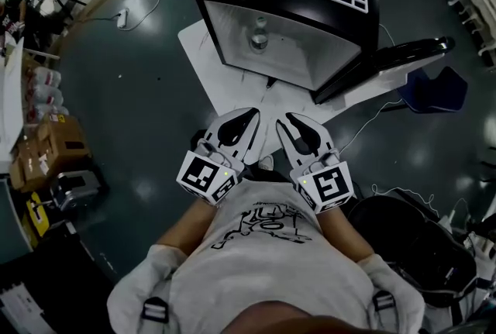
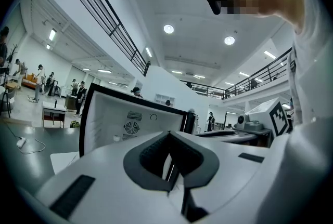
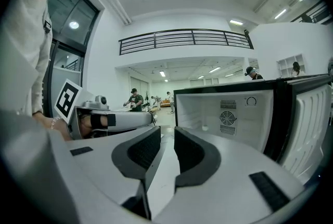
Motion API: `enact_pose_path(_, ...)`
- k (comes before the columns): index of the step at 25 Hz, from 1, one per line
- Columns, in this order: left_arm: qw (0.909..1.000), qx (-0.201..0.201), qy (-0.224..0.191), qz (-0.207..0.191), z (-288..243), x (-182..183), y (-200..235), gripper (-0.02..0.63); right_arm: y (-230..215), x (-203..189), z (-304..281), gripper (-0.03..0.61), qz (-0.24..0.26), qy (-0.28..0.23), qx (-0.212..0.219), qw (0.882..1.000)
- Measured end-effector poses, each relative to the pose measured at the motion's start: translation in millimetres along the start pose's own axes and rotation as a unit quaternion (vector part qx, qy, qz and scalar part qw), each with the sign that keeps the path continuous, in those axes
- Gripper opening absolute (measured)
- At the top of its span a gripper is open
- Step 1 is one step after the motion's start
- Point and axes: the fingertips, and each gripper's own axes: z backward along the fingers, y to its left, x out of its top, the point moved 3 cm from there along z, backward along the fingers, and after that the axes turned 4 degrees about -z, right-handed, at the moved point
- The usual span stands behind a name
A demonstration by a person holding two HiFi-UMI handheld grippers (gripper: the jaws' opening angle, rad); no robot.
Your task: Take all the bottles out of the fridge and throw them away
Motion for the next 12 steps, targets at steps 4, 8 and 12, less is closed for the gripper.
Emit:
enact_pose_path(4, 1.0, -0.002, 0.004, -0.006, -1, -1, 9, 0.014, 1, 1, -6, 0.095, -0.001, -0.002, -0.008, 1.0)
enact_pose_path(8, 0.9999, -0.011, 0.008, -0.009, -3, 0, 15, 0.014, -1, 4, -12, 0.095, -0.005, -0.005, -0.019, 1.0)
enact_pose_path(12, 0.9998, -0.015, 0.009, -0.008, -8, 3, 26, 0.014, -3, 4, -22, 0.096, -0.008, -0.007, -0.027, 1.0)
